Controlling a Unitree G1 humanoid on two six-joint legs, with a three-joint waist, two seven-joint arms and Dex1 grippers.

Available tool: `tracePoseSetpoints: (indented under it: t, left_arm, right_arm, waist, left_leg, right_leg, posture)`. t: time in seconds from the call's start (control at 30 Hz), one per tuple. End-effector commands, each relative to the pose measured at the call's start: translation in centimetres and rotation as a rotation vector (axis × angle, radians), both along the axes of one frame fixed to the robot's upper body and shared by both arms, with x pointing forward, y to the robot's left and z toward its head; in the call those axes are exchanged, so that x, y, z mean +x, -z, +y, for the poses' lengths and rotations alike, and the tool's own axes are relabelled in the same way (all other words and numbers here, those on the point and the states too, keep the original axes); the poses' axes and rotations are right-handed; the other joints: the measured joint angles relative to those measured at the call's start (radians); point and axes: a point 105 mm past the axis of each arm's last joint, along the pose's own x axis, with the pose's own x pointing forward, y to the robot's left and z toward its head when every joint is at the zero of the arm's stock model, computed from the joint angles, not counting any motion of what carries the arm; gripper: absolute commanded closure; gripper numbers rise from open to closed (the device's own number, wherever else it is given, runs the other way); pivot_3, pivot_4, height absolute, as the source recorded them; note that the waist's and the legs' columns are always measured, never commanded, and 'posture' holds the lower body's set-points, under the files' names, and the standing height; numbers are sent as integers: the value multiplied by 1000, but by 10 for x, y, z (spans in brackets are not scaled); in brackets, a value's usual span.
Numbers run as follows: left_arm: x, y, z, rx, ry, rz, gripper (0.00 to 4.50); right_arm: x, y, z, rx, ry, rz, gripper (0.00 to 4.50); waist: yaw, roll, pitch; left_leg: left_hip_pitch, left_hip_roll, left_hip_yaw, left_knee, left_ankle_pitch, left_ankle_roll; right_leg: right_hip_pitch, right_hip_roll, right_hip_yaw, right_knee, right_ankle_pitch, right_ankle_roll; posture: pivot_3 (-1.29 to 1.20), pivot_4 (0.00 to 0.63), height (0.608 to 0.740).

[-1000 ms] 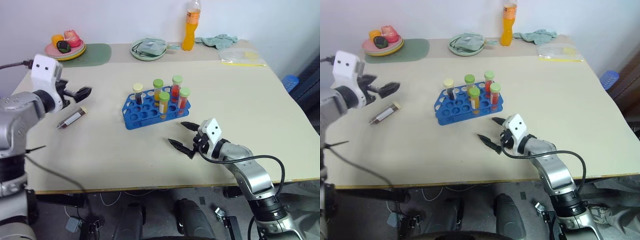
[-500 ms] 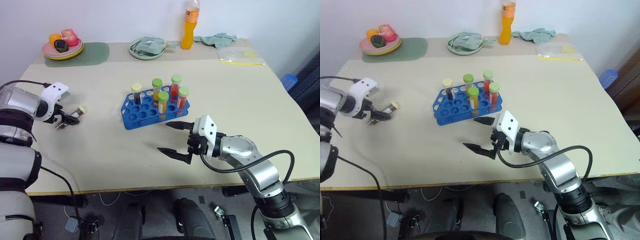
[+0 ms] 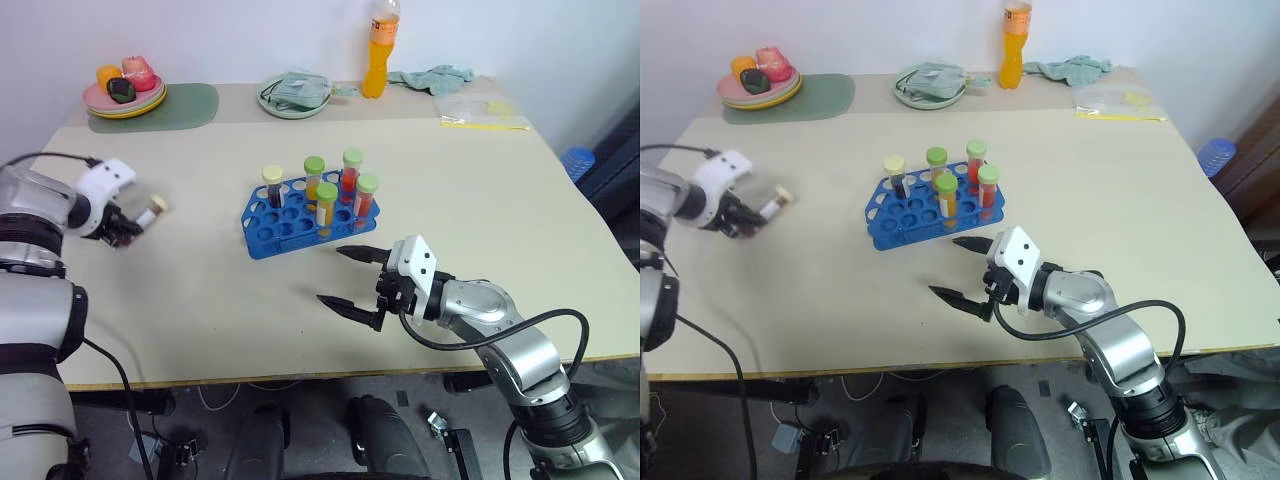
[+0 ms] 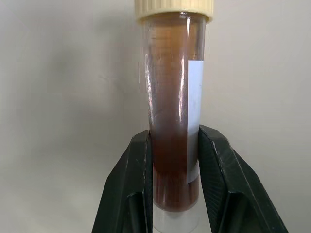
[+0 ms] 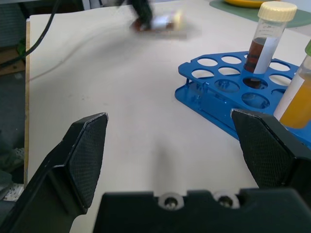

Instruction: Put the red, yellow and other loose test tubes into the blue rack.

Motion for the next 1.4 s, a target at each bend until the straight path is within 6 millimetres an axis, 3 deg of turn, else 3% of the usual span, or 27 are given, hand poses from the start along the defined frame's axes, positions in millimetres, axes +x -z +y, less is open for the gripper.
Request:
tracePoseSetpoints:
  t: [0.03,0.13,0.27,0.37,0.47,0.6,0.77,1.4]
  left_arm:
    - [-3,-87,-39,-190,188,-571,3759]
    - [-42,-82,-90,-377,287,-701,3759]
    - [-86,-47,-168,-363,351,-797,3759]
    - [-89,-22,-216,-348,253,-899,3759]
    - [-83,-18,-241,-368,174,-987,3759]
    - [-68,-7,-247,-388,51,-1016,3759]
    - [-47,13,-247,-440,-65,-925,3759]
    - [-49,58,-261,-480,13,-683,3759]
  right_arm:
    - [0,-9,-2,17,21,-47,0]
    - [8,-4,-5,17,62,-44,0]
    - [19,4,-8,21,103,-19,0]
    - [27,13,-5,11,114,-8,0]
    - [30,14,-5,16,117,-10,0]
    - [32,12,-5,23,132,-18,0]
    - [33,11,-6,31,157,-21,0]
    - [31,11,-6,42,177,-21,0]
  waist:
    - [3,0,0]
    - [2,2,-1]
    - [5,1,-1]
    - [16,1,-2]
    - [18,1,-2]
    - [4,3,-3]
    - [6,3,-3]
    - [7,3,-3]
  left_leg:
    - [0,0,0,0,0,0]
    - [0,2,-1,1,0,0]
    - [0,0,0,1,-1,1]
    - [2,-4,2,2,-1,1]
    - [6,-5,2,3,-1,1]
    - [7,-3,1,3,-1,1]
    - [7,-2,1,3,-1,1]
    - [7,-2,1,3,-1,1]
  right_leg:
    - [0,-1,0,0,0,0]
    - [0,-6,1,1,0,0]
    - [0,-9,2,0,1,2]
    - [3,-7,1,0,1,2]
    - [8,-4,2,-1,2,2]
    - [9,-2,2,-1,1,2]
    - [9,-2,2,-1,1,2]
    - [10,-2,2,-2,1,2]
  posture:
    - [0,150,740]
    - [0,150,740]
    - [0,150,740]
    - [0,150,740]
    - [0,150,740]
    - [0,150,740]
    - [0,150,740]
    - [0,150,740]
